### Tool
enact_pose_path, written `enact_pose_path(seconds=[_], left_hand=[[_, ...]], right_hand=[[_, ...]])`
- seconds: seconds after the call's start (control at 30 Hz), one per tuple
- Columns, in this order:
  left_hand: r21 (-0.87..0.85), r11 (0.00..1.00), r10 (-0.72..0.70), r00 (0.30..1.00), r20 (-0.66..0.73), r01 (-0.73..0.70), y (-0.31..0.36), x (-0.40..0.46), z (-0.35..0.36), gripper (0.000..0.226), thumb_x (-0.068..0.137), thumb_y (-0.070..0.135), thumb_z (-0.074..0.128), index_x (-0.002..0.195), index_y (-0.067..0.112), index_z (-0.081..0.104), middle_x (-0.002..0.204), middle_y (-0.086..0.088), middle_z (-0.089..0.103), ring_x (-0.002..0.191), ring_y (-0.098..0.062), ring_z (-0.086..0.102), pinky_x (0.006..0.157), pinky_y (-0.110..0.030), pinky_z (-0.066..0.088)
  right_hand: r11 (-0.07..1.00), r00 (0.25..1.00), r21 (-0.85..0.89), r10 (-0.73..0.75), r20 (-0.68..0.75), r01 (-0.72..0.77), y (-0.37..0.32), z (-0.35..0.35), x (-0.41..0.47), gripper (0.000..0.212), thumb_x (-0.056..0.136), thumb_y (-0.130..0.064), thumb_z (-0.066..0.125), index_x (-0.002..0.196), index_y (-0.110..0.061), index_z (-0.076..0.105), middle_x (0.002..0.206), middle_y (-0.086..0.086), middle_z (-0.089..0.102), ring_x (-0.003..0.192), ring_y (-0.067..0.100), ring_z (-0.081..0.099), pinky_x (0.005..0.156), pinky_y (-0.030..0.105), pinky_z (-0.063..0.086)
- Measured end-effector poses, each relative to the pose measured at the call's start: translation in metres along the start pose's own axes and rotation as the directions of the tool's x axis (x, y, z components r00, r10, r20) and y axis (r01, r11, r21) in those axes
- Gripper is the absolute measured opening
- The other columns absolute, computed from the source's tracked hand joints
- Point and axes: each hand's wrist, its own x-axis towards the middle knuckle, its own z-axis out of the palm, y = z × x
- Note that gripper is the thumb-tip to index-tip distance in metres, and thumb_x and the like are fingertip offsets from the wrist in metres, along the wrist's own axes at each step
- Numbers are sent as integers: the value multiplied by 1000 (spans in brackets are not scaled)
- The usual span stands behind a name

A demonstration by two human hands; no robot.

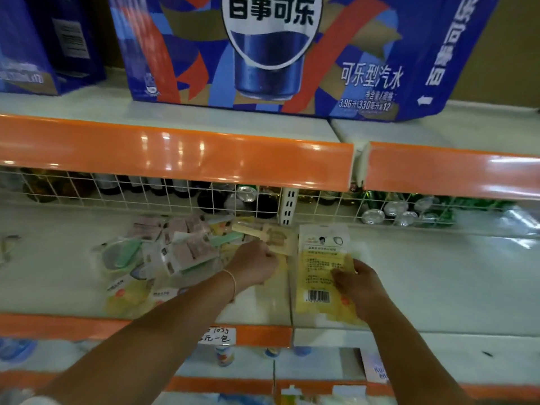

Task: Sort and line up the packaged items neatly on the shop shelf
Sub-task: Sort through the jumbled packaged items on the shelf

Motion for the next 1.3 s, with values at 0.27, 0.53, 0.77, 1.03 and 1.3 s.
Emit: enact_pose_path(seconds=[0.27, 0.53, 0.77, 1.03, 1.3], left_hand=[[129, 986, 100, 994, 44, -105, 10, 5, 27, 24, 86, 28, 50, 80, 11, 65, 79, -8, 69, 73, -22, 68, 67, -43, 59], [135, 986, 91, 996, 24, -93, -3, 7, 19, 18, 88, 24, 52, 87, 10, 63, 81, -8, 67, 75, -25, 66, 68, -42, 58], [172, 982, 91, 995, -45, -82, -23, 0, -10, 18, 91, 23, 49, 94, 15, 65, 84, -1, 66, 59, -11, 52, 50, -24, 41], [139, 988, 73, 995, -71, -63, -57, -14, -40, 13, 93, 25, 53, 99, 18, 62, 86, 0, 65, 64, -15, 61, 56, -23, 51], [134, 990, 62, 995, -77, -51, -72, -14, -43, 26, 95, 30, 54, 117, 16, 60, 107, 0, 63, 70, -5, 57, 61, -15, 44]], right_hand=[[960, 983, -267, 39, -179, -87, 5, -56, 9, 26, 88, 0, 57, 111, -11, 61, 89, 11, 70, 68, 33, 67, 46, 30, 50], [667, 939, -734, -159, -306, -126, 7, -47, 8, 59, 81, -28, 66, 136, -17, 46, 122, 14, 57, 110, 37, 55, 93, 44, 47], [712, 949, -667, -314, -25, 219, -9, 30, 31, 46, 85, -29, 64, 128, -13, 56, 121, 12, 64, 111, 29, 58, 99, 37, 44], [559, 916, -729, -302, 264, 394, -19, 109, 61, 65, 71, -36, 75, 130, -22, 51, 129, 9, 51, 119, 32, 50, 97, 43, 48], [555, 903, -713, -242, 354, 428, -22, 126, 97, 89, 50, -45, 75, 132, -39, 41, 125, -4, 54, 117, 27, 51, 96, 45, 49]])
